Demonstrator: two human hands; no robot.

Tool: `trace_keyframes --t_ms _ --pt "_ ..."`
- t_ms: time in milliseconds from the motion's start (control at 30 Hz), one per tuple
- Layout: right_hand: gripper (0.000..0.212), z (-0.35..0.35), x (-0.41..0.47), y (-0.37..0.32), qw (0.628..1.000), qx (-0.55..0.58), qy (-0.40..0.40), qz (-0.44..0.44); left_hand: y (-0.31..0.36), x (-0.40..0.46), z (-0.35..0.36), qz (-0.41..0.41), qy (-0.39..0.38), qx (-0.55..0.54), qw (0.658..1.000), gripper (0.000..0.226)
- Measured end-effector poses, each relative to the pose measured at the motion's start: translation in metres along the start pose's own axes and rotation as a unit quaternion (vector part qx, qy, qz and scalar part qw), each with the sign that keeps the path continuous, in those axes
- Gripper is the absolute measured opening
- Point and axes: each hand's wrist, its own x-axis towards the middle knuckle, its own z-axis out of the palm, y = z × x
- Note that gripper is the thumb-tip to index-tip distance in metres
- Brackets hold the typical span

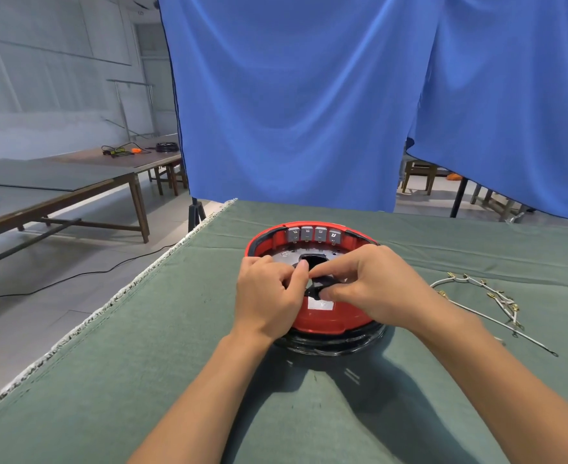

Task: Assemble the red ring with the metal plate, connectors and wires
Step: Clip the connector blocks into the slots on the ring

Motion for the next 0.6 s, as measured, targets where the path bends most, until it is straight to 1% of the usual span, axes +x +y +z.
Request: trace_keyframes --t_ms 100,200,333,400,433,500,567,600 --pt "0.029 0.002 -0.002 0.0 1.0 -0.005 0.024 -0.003 0.001 -0.001 0.001 -0.006 0.004 0.006 1.0 0.055" --pt "0.029 0.005 -0.002 0.004 1.0 0.01 0.023 -0.007 0.003 0.0 -0.002 0.001 -0.012 0.016 1.0 0.053" --pt "0.028 0.009 -0.005 0.01 0.995 0.098 0.021 -0.014 0.022 0.0 -0.003 0.05 -0.023 0.1 0.993 0.041" --pt "0.026 0.013 -0.007 0.012 0.993 0.111 0.039 -0.007 0.031 -0.001 -0.001 0.042 -0.03 0.109 0.993 0.038" --pt "0.022 0.014 -0.007 0.012 0.994 0.102 0.044 0.002 0.032 -0.002 -0.001 0.031 -0.042 0.107 0.993 0.038" --pt "0.016 0.015 -0.006 0.014 0.998 0.053 0.041 0.009 0.029 -0.003 -0.001 0.035 -0.053 0.11 0.992 0.036" --pt "0.017 0.012 -0.006 0.015 1.0 0.007 0.024 0.015 0.026 -0.001 -0.005 0.035 -0.07 0.12 0.99 0.035" --pt "0.018 0.009 -0.007 0.016 1.0 0.005 0.01 0.022 0.025 0.001 -0.006 0.031 -0.081 0.124 0.988 0.036"
